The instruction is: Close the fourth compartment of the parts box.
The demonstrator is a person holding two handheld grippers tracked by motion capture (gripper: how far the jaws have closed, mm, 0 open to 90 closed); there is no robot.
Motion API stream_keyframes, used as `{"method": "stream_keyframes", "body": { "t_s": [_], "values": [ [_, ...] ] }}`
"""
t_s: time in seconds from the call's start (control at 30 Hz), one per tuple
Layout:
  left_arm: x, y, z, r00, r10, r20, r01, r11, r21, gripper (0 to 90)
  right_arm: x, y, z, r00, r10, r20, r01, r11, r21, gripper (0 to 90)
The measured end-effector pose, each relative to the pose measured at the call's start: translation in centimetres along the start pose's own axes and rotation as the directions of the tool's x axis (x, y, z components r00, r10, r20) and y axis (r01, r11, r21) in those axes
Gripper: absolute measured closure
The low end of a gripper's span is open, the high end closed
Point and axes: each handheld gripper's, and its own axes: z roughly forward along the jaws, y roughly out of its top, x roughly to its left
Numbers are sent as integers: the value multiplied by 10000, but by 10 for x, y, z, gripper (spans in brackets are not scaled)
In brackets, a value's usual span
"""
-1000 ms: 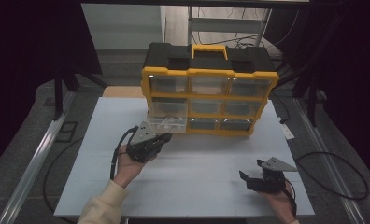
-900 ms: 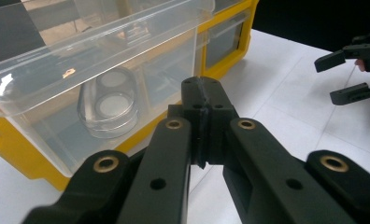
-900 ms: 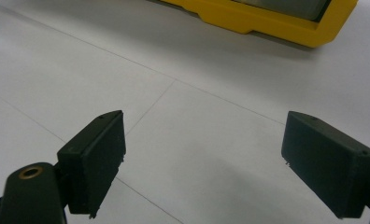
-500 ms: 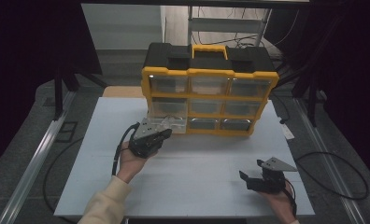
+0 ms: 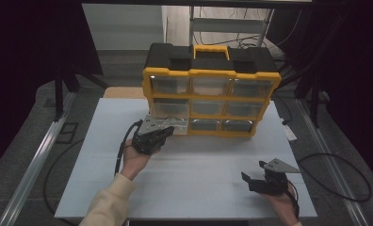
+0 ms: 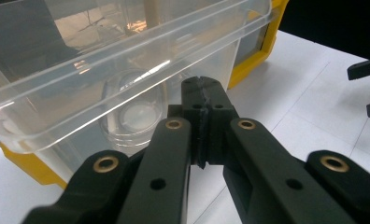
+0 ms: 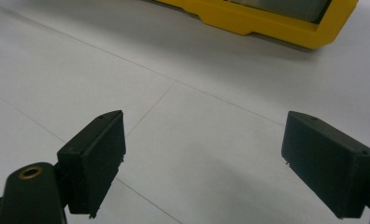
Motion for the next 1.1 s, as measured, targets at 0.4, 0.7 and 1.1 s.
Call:
{"method": "stream_keyframes", "body": {
  "t_s": [0.4, 0.7, 1.1],
  "values": [
    [3, 3, 3, 9998, -169, 126, 169, 9999, 32, 888, 0, 0, 0, 10000, 7, 9, -7, 10000, -34, 144],
    [4, 6, 3, 9999, -151, -1, 151, 9999, 70, 888, 0, 0, 0, 10000, 9, 10, -9, 10000, -34, 144],
    [8, 8, 7, 9997, -175, -180, 178, 9997, 168, 888, 0, 0, 0, 10000, 6, 11, -6, 10000, -27, 144]
  ]
}}
